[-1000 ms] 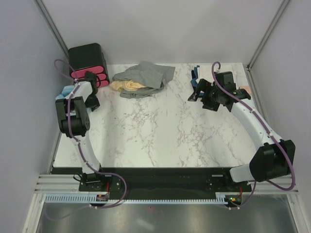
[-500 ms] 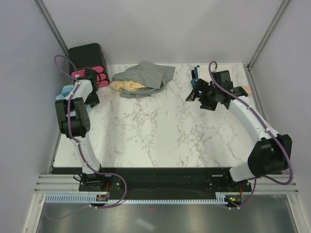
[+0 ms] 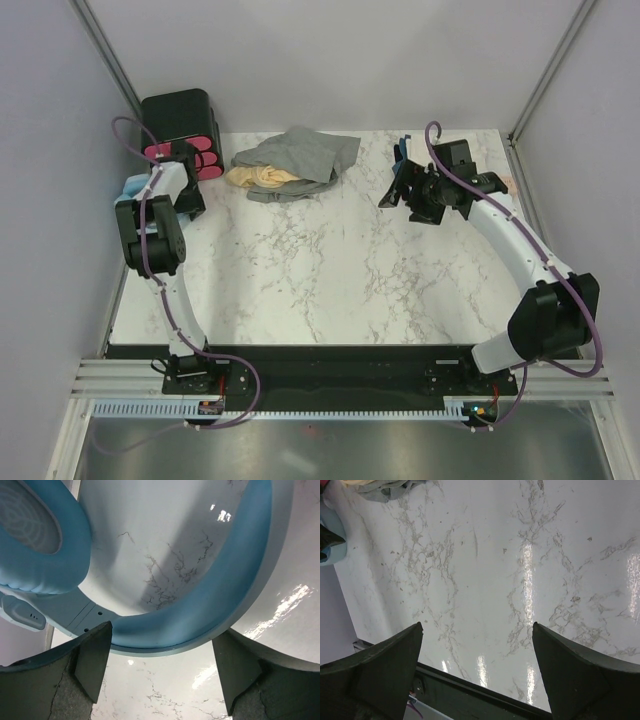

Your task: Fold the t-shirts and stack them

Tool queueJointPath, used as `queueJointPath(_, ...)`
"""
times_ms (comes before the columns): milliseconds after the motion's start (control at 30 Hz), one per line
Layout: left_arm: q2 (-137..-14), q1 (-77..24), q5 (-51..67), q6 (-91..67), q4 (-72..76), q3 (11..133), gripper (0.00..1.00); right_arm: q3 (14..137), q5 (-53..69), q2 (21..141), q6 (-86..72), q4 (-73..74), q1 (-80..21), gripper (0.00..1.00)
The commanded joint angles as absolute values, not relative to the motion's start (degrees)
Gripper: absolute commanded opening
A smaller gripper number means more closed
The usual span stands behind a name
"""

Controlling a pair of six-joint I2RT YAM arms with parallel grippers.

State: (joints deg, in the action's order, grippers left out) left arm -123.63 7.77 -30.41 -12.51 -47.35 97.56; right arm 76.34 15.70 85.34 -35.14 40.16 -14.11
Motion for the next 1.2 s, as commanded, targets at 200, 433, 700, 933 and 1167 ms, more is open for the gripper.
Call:
queueJointPath(200, -127.3, 11.6, -23.4, -10.5, -44.6, 98.0, 0.87, 80.4, 15.5, 87.0, -35.2, 41.0, -16.0, 0.98)
queueJointPath(433, -125.8, 11.6, -20.9, -11.3, -44.7, 95.8, 0.59, 80.2, 14.7, 86.8, -35.9, 41.0, -16.4, 0.98)
queueJointPath(700, -120.5, 11.3, -19.7, -13.0, -44.7, 91.8, 0.02, 79.3, 14.9, 86.9, -37.1, 39.2, -17.7, 0.98)
queueJointPath(933, -113.5, 10.5, -18.6, -13.9, -44.9, 89.1, 0.02, 77.3, 15.0, 86.1, -38.3, 37.5, -18.8, 0.98)
queueJointPath(1167, -107.7, 3.5, -19.9, -12.7, -45.1, 85.8, 0.02, 74.2, 15.1, 84.0, -38.5, 37.0, -19.1, 0.98)
